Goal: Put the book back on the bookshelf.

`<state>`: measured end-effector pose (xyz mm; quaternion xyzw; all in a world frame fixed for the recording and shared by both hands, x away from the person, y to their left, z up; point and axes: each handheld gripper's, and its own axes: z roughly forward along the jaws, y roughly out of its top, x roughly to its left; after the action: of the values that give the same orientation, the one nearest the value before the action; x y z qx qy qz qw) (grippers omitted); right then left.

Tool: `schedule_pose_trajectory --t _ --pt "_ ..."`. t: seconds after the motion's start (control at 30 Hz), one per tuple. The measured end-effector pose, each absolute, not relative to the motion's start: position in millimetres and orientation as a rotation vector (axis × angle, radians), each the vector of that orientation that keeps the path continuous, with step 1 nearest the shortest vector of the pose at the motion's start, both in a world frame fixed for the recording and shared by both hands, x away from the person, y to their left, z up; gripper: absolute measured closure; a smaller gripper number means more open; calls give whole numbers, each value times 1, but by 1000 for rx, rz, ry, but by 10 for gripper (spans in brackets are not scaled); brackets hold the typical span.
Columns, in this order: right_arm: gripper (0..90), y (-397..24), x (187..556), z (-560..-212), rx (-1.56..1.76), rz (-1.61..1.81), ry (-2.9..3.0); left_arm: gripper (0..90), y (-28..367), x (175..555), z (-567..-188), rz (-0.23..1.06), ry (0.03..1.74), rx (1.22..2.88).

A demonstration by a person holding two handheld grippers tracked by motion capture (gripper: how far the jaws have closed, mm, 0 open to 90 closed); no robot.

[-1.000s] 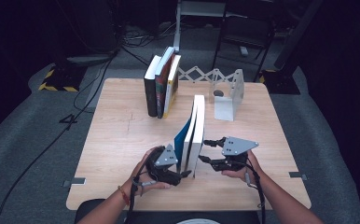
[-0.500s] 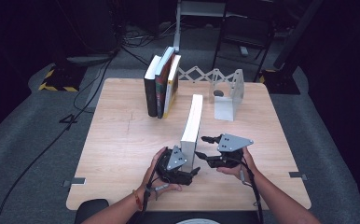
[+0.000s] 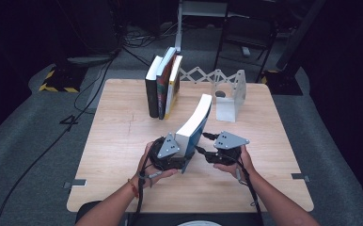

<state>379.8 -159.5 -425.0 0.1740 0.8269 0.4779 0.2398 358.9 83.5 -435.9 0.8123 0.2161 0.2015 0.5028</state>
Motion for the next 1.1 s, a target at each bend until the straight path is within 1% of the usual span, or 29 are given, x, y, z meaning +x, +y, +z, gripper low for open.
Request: schedule_pose_trajectory --t 0.07,0.13,0.3,0.4,0.43,0.47,0.57,0.63,0.7,0.73,0.83,0.93,1.1 --pt "441 -164 383 -425 495 1317 2267 536 89 361 -436 498 548 1946" --pt "431 -169 386 -425 511 1320 2262 574 95 363 -436 489 572 1939" --pt "407 -184 391 -432 532 1278 2284 575 94 364 -436 477 563 1935" --pt "390 -203 393 -438 562 1223 2306 572 95 366 -437 465 578 1916" --pt "360 -216 395 -442 586 1220 2333 560 95 367 -437 465 578 1915" --pt "360 -216 395 -442 586 1220 2333 560 95 368 -437 455 582 1907" --pt "342 -238 397 -448 635 1168 2351 508 93 373 -432 459 618 1866" --pt "330 -250 400 -453 668 1159 2374 513 92 375 -424 458 619 1820" --pt "330 -260 405 -459 726 1141 2374 555 91 375 -416 470 609 1800" --pt "330 -260 405 -459 726 1141 2374 555 91 376 -415 476 603 1807" --pt "331 -263 409 -465 749 1106 2390 583 92 377 -416 433 599 1798" --pt "336 -263 410 -466 747 1099 2394 592 90 377 -414 399 568 1812" --pt "334 -264 408 -458 701 1129 2393 594 81 371 -412 378 511 1837"
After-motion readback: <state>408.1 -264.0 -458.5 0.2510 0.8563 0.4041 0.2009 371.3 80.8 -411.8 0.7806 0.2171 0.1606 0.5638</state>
